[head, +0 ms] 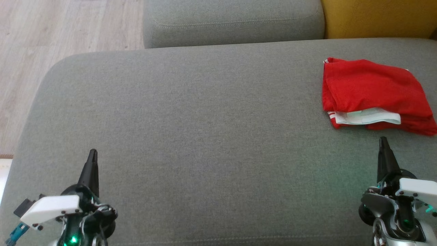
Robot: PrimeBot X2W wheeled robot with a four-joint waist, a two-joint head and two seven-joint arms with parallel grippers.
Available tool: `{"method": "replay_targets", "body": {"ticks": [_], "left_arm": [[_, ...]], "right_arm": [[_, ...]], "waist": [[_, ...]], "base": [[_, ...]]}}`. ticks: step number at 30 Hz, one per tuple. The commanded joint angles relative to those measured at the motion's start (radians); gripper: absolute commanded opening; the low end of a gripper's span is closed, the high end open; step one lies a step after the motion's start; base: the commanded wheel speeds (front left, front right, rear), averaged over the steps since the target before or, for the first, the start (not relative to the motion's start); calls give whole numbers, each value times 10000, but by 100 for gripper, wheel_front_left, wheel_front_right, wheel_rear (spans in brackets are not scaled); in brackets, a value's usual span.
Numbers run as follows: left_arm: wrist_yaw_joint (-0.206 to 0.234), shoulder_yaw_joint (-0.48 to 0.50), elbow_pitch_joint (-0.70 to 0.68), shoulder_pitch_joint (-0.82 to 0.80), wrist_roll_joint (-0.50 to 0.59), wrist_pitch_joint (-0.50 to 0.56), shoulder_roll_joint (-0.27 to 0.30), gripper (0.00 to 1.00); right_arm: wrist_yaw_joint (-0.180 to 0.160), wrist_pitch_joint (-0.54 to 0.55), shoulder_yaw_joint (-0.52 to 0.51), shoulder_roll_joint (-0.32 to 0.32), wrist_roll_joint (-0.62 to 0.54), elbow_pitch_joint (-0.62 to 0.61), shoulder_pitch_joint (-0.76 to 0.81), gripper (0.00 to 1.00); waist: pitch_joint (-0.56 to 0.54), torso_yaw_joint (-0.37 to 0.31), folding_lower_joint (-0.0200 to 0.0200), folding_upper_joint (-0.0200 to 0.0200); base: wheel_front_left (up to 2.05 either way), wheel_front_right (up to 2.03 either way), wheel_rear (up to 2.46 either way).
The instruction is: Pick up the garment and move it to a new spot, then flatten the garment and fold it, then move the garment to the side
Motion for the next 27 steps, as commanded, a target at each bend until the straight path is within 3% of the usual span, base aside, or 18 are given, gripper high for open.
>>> {"method": "replay_targets", "body": {"ticks": [1, 27], "left_arm": [[-71, 403, -261, -583, -30, 74, 185, 0], [-71, 471, -259, -588, 27, 129, 137, 0]], "right_arm": [[37, 61, 177, -180, 67, -320, -228, 0], [37, 114, 111, -134, 12, -315, -233, 0]], "waist": [[1, 0, 0, -1], [1, 0, 0, -1]], "base": [[0, 0, 0], [0, 0, 0]]}}
